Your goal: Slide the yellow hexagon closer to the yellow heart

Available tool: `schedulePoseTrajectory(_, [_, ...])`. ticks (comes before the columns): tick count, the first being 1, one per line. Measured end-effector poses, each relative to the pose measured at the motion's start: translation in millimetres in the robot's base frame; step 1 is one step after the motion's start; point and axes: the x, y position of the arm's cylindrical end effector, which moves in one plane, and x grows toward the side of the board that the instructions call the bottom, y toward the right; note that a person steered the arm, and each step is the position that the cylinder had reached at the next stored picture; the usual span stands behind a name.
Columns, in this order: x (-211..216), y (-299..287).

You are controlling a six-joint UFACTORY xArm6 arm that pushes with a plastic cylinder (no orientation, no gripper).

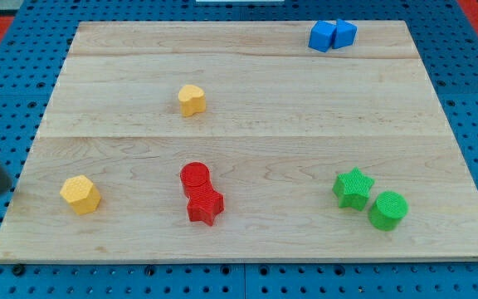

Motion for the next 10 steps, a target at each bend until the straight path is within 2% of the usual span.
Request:
schedulePoseTrajectory(1, [6,60])
schedulePoseTrajectory(2, [-22,99])
schedulePoseTrajectory(3, [-57,124])
schedulePoseTrajectory(5, [-39,144])
schedulePoseTrajectory(6, [-72,195])
schedulePoseTrajectory(7, [-135,202])
schedulePoseTrajectory(8, [-138,194])
schedulePoseTrajectory(9, [-155,146])
schedulePoseTrajectory(10, [-188,165])
